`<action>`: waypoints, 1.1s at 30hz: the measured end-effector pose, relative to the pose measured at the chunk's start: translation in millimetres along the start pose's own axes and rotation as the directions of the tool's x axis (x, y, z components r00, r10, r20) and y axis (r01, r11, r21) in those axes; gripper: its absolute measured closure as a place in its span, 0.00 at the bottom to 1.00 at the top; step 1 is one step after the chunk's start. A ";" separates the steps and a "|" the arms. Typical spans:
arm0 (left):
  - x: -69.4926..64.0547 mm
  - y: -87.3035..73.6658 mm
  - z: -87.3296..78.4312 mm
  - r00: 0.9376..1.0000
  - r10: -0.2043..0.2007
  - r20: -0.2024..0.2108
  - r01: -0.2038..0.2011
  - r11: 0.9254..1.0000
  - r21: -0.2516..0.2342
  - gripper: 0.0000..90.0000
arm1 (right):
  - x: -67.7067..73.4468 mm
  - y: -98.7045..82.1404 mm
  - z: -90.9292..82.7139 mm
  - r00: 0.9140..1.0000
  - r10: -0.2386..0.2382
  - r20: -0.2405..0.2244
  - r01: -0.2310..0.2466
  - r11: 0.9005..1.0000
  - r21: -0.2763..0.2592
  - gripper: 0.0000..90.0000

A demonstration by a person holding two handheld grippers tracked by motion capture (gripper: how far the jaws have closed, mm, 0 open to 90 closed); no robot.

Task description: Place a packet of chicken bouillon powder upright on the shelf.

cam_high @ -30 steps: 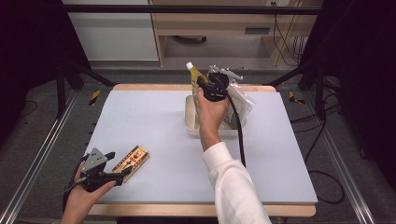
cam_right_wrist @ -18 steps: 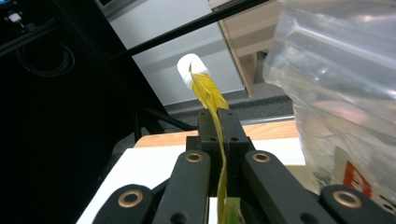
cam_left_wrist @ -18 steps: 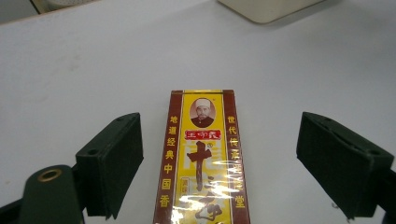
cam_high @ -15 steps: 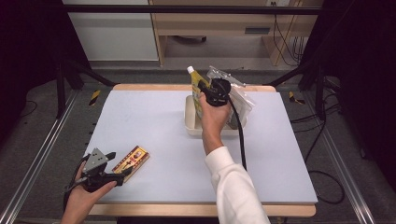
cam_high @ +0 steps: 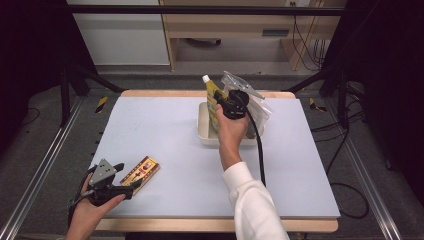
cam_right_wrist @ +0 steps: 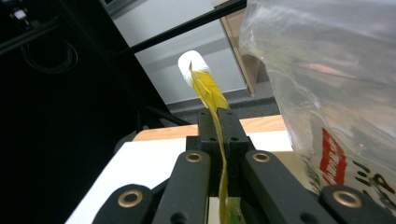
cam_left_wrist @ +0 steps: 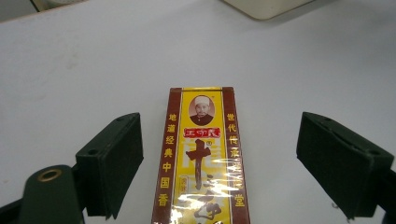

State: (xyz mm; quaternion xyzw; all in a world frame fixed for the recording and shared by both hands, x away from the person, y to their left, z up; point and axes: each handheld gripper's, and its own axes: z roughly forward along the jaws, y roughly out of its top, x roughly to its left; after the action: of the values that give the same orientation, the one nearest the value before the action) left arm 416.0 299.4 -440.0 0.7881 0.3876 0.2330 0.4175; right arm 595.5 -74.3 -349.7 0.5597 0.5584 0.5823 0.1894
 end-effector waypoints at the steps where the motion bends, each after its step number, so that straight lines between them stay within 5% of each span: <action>1: 0.0 0.0 0.0 1.000 0.000 0.000 0.000 1.000 0.000 0.16 | 0.3 -0.4 0.0 1.000 -0.009 -0.001 0.009 1.000 0.000 1.00; 13: -1.2 0.0 0.3 1.000 0.010 -0.012 -0.010 1.000 0.005 0.16 | 4.3 -4.1 -3.0 0.995 -0.090 0.031 0.089 0.995 0.035 0.97; 24: -1.2 -0.2 1.0 0.999 0.021 -0.025 -0.021 1.000 0.018 0.15 | 3.0 -3.6 -25.0 0.984 -0.178 0.014 0.177 0.982 0.063 0.55; 33: -1.6 -0.8 2.2 0.999 0.027 -0.034 -0.025 0.999 0.038 0.14 | 4.3 -12.9 -50.6 0.954 -0.301 0.001 0.299 0.949 0.103 0.37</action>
State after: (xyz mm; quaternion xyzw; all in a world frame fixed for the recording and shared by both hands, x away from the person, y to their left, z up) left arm 416.3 297.4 -441.9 0.7967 0.3888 0.2446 0.3929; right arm 545.2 -88.9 -346.3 0.4822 0.6643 0.5129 0.2512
